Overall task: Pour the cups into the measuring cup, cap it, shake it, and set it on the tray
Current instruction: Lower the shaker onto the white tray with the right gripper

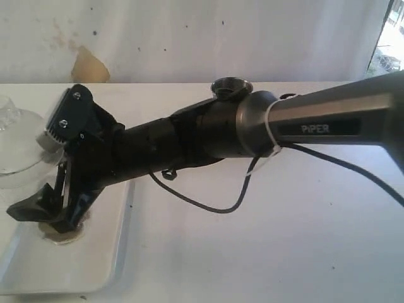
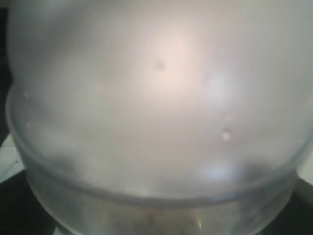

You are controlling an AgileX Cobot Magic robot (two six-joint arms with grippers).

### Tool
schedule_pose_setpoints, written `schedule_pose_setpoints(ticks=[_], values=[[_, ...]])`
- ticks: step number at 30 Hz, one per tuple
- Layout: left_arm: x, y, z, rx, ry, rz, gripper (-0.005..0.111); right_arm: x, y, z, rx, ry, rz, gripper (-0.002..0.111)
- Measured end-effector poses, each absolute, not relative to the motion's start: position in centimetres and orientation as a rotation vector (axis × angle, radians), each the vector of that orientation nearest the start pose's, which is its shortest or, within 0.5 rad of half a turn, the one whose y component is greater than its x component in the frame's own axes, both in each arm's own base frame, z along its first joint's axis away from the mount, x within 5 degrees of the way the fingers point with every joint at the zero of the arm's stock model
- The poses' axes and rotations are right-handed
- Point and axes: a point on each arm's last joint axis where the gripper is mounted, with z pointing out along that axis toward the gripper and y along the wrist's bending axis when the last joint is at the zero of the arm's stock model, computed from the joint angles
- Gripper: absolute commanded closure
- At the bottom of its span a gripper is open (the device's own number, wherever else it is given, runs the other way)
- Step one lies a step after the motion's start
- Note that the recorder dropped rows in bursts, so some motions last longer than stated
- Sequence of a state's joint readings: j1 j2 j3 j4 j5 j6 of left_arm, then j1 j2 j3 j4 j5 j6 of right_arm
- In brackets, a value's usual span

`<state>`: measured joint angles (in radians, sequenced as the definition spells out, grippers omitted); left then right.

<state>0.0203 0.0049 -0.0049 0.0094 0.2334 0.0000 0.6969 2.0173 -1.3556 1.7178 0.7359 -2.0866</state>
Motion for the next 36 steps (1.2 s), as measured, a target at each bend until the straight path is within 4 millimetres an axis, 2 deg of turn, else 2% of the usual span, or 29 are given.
schedule_pose_setpoints(ticks=[5,13,22,30,36], values=[[5.6,0.1,19.3,-0.011,1.717,0.024,0.107,31.1,33.3,18.8,-1.387,1.529,0.929,0.108],[5.6,0.1,19.3,-0.011,1.717,0.024,0.107,33.2,34.9,16.5,-1.382,1.531,0.929,0.108],[5.6,0.1,19.3,-0.011,1.717,0.024,0.107,34.7,36.2,17.3,-1.339,1.497,0.949,0.108],[5.6,0.1,19.3,-0.011,1.717,0.024,0.107,35.4,36.6,15.1,-1.319,1.563,0.951,0.108],[5.6,0.1,19.3,-0.011,1.717,0.024,0.107,36.0,36.5,15.0,-1.284,1.601,0.897,0.108]])
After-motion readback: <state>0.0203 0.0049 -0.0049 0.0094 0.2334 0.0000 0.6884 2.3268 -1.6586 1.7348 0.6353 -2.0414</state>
